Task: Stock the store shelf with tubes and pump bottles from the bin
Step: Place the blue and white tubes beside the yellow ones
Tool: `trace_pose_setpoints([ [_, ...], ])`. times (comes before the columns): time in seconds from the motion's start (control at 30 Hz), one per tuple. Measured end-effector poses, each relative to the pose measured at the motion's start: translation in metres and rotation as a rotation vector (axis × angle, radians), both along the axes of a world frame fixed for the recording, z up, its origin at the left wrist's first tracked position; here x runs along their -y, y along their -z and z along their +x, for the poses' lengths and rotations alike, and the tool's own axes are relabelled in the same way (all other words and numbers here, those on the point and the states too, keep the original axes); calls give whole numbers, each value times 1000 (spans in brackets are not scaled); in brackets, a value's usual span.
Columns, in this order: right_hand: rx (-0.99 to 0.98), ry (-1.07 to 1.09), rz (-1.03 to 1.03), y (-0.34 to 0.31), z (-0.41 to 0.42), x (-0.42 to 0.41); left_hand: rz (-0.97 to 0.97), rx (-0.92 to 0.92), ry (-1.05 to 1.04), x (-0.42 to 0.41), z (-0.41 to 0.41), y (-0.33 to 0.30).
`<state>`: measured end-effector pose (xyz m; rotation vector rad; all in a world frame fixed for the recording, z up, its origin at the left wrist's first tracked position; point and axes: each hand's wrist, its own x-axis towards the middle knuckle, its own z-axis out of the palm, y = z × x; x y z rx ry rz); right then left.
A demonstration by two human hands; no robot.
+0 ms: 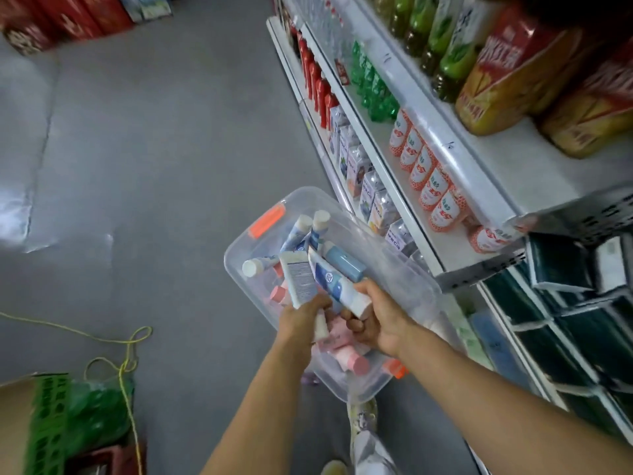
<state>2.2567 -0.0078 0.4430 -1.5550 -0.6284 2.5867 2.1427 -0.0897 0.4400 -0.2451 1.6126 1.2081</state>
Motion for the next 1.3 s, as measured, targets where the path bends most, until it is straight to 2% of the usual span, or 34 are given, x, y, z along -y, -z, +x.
trace_pose_setpoints([
  [0.17,-191,14,7,-51,24,28,249,-14,-66,26,17,-53],
  [0.3,-264,5,73,-86,51,54,346,-89,-40,47,39,-94],
  [0.43,-158,4,242,-126,80,76,343,-95,3,64,65,-128],
  [0.6,-17,-46,600,-164,134,97,381,-106,127,70,105,-167],
  [0.7,38,36,730,-186,170,116,458,-74,223,72,141,-188],
  [0.8,101,149,804,-207,209,129,506,-31,315,70,179,-209],
  [1.0,221,327,850,-241,292,147,584,-90,538,65,252,-240],
  [1.3,265,381,958,-292,393,178,678,-122,699,67,355,-283],
])
